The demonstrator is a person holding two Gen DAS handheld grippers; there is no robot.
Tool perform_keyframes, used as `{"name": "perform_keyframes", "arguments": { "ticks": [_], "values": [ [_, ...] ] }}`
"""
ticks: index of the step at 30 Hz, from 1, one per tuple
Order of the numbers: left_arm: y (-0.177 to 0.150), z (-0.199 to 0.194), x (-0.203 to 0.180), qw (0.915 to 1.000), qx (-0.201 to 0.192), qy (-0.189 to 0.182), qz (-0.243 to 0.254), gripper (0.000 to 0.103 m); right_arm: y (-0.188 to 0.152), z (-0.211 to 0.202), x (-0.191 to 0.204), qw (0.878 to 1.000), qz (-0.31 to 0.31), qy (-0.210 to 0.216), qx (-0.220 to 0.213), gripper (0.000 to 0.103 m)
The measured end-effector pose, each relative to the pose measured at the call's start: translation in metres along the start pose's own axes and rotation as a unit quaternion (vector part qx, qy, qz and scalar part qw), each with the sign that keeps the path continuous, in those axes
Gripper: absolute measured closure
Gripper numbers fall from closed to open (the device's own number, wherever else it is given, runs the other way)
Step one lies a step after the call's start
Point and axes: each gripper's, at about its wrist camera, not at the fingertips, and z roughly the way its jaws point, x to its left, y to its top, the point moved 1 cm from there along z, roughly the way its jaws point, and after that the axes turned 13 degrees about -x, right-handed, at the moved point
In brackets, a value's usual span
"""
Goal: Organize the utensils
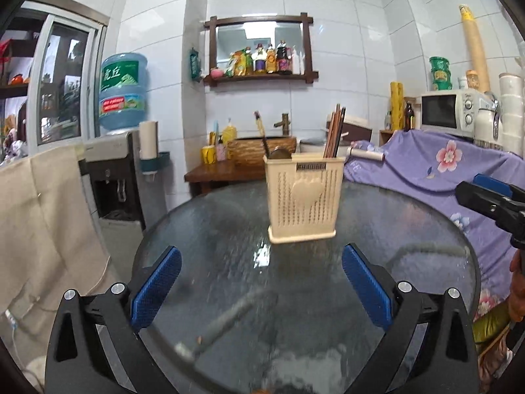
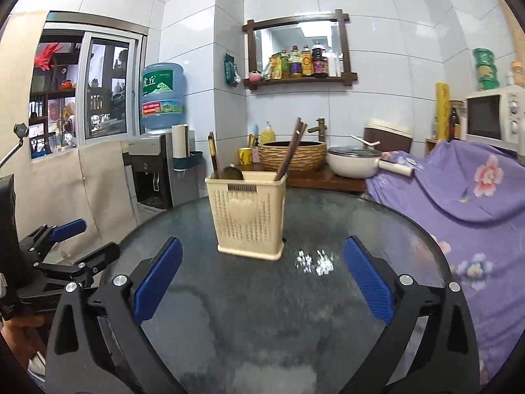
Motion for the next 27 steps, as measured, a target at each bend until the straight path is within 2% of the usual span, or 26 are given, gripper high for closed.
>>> {"name": "perform_keyframes", "arguments": {
  "ticks": [5, 8, 13, 19, 27],
  "values": [
    [-0.015, -0.036, 0.000, 0.9998, -0.007, 0.013, -0.015, 0.007, -0.022, -0.041, 0.011, 1.000, -0.012, -0.015, -0.003, 0.006],
    [-0.020, -0.049, 0.000, 0.9995, -0.009, 0.016, -0.026, 0.007, -0.029, -0.059, 0.024, 0.999, -0.040, -0.021, -0.010, 0.006],
    [-0.023, -0.061, 0.002, 0.9991, -0.003, 0.026, -0.033, 0.007, -0.039, -0.079, 0.038, 0.999, -0.036, -0.011, -0.007, 0.006],
    [-0.024, -0.063, 0.003, 0.9988, 0.001, 0.043, -0.022, 0.007, -0.046, -0.091, 0.041, 0.999, -0.045, -0.017, -0.002, 0.006],
    [-0.022, -0.062, 0.004, 0.9990, 0.002, 0.038, -0.024, 0.007, -0.048, -0.086, 0.035, 0.999, -0.034, -0.017, 0.009, 0.006]
  ]
}}
